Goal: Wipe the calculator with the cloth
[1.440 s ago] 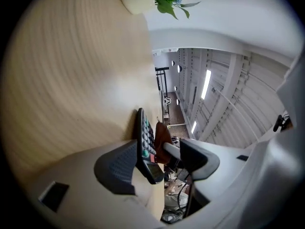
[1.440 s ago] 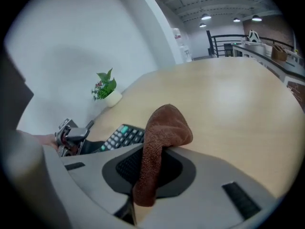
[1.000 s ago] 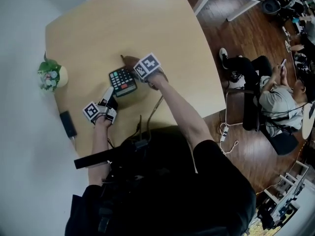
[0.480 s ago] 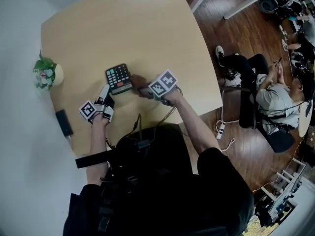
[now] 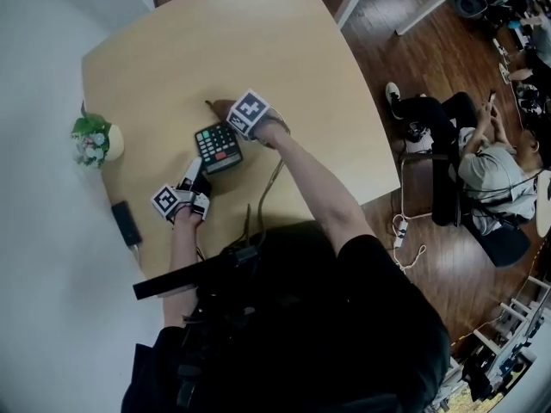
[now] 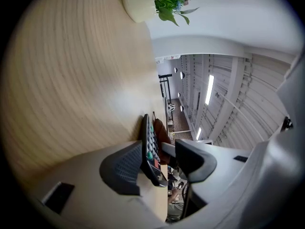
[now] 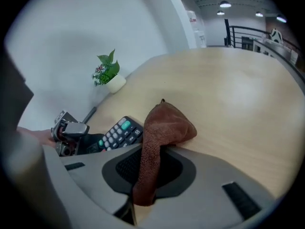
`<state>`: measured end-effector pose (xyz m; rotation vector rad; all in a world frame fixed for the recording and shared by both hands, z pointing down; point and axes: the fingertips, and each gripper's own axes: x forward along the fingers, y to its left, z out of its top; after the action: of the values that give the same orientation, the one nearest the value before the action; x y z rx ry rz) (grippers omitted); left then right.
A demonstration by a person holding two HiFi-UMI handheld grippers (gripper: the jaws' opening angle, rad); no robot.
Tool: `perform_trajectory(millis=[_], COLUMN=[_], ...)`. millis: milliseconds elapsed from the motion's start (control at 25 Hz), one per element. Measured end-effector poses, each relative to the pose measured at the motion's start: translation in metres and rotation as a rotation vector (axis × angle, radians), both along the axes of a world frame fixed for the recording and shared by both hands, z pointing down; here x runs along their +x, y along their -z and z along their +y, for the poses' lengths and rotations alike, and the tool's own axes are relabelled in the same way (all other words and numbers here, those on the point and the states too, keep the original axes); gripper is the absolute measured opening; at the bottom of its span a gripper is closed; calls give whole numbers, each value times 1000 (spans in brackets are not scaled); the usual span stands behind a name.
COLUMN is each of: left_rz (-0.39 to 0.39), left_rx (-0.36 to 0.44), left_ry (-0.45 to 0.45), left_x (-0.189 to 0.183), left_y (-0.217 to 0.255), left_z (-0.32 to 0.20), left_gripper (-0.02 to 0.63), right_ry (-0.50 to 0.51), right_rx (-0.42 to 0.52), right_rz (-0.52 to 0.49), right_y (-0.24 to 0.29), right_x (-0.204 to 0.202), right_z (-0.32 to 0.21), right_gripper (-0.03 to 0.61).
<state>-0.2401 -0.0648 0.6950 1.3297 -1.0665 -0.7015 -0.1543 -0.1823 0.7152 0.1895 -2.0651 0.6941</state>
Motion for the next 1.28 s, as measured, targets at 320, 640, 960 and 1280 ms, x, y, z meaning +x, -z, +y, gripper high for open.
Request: perform_trajectory(millis=[320, 640, 960, 1280], left_rz=[2, -153, -1658, -2095], left_rx=[8, 125, 498, 539], left_ry=[-2, -70, -1114, -1111], left_x=[-3, 2, 85, 82], left_y=[2, 31, 11, -11], left_z=[-3, 0, 21, -8], left_gripper=[219, 285, 287, 101], right_ry=[-12, -170, -335, -427], right_rx=[-199, -311, -182, -80], right_rz=[-76, -237, -238, -243], right_y=[20, 57, 76, 102], right_x=[44, 81, 130, 148], right_z=[81, 169, 168, 181], right_gripper=[55, 56, 55, 55])
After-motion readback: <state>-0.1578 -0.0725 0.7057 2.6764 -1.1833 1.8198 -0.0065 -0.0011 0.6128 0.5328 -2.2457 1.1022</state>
